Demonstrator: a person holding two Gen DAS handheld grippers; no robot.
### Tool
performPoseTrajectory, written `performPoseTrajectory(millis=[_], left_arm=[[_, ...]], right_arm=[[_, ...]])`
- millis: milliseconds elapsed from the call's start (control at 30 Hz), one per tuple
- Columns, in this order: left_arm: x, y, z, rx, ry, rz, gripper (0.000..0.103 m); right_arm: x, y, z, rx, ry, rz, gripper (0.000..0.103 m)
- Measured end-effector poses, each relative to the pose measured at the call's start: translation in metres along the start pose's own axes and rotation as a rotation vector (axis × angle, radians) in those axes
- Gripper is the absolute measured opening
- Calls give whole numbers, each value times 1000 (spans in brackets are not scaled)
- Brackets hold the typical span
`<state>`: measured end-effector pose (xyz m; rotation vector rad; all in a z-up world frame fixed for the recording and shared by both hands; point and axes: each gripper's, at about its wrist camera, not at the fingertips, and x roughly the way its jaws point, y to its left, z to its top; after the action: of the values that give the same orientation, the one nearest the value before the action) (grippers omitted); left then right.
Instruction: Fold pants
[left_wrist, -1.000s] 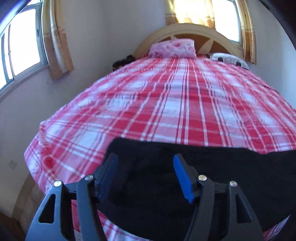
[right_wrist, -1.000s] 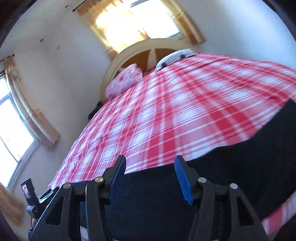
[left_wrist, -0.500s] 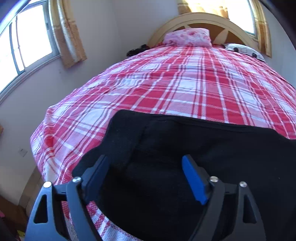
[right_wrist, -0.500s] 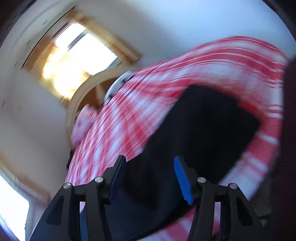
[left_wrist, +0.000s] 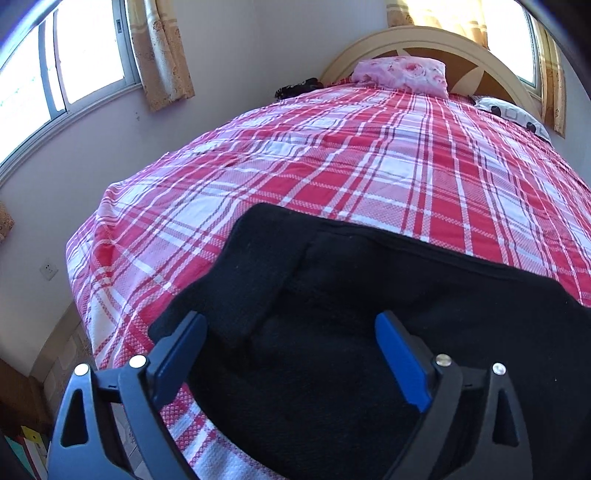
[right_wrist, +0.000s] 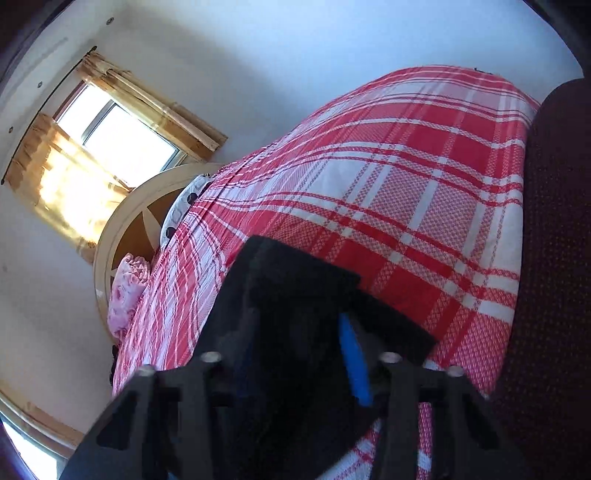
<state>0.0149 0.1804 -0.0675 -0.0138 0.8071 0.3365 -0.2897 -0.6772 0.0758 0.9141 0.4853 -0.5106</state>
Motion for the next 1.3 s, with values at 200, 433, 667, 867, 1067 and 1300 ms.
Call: performPoseTrajectory(millis=[200,433,667,867,1067,1300], left_arm=[[0,2,1,4,9,-13,96],[4,3,5,16,19,-24,101],[-8,11,5,18,-38,8,100],[-21,21,-5,41,-131,24,98],[-6,26,-18,9,-104,-24,94],[-7,41,-11,26,-94,-38,89]], right_arm=[[-27,4,2,-45,-10,63,6],[-43,-30,-8,-2,35,-26,7],[-57,-19,0,4,-89,-160,28],[-74,68,-22,-251,-165,42,55],[11,220,-119,-577,346,520,59],[87,344,-273,-966,773,663,59]])
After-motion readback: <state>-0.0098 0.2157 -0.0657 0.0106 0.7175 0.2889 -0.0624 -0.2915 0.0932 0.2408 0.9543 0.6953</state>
